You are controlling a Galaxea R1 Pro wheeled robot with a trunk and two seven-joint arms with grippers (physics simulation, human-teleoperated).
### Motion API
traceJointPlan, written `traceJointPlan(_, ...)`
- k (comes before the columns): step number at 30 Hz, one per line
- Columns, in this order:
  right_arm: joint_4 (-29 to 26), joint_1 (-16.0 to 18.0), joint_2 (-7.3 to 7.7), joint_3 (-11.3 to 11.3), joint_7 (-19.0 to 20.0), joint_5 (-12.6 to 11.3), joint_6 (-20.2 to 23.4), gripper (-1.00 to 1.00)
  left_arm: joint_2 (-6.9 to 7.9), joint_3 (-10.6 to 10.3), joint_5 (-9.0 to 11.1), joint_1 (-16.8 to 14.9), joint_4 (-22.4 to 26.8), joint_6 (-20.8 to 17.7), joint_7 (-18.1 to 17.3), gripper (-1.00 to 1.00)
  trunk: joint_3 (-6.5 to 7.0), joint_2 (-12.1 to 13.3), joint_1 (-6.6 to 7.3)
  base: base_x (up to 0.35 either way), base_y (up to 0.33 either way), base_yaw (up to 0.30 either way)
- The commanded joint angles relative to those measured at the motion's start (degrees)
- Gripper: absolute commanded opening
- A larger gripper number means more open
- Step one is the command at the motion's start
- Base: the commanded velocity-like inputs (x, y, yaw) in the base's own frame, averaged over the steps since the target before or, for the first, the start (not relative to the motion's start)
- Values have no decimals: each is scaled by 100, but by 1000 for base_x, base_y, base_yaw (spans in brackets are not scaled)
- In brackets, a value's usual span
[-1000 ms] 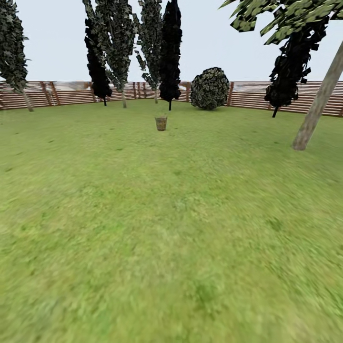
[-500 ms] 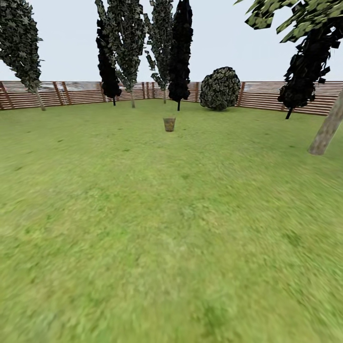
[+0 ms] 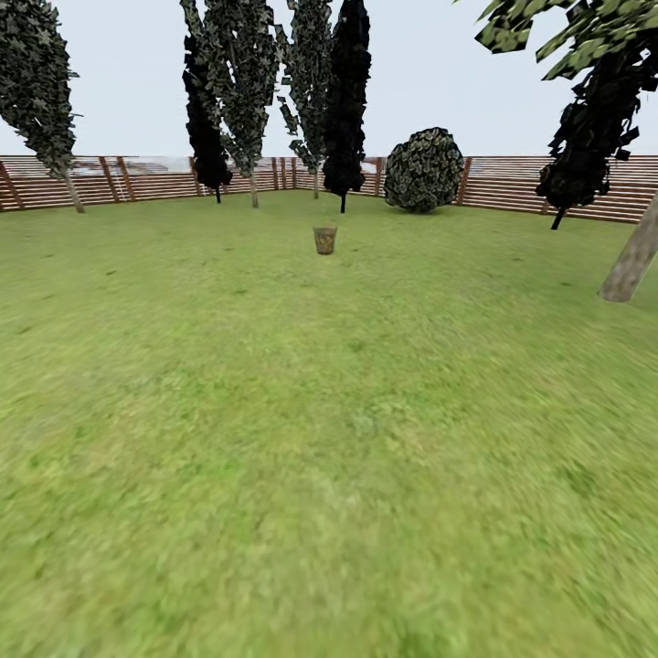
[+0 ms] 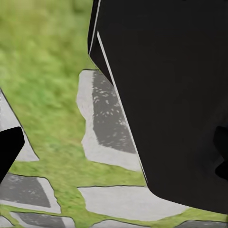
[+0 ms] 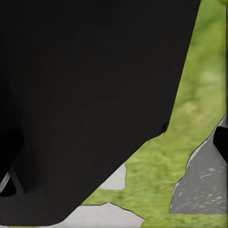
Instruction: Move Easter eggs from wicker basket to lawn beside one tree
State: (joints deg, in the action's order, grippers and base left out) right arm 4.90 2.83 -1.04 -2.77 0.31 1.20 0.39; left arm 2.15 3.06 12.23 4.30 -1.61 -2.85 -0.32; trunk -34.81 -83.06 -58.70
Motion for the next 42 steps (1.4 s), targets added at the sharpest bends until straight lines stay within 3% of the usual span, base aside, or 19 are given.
traceJointPlan(1, 11, 7, -1, -25, 4, 12, 4, 100, -1, 28, 25, 1, 5, -23, -3, 100, -3, -2, -3, 317, 0, 0)
traceJointPlan(42, 11, 7, -1, -22, -4, 7, 5, 100, -8, 28, 25, 1, 3, -24, -4, 100, -3, -2, -3, 316, 0, 0)
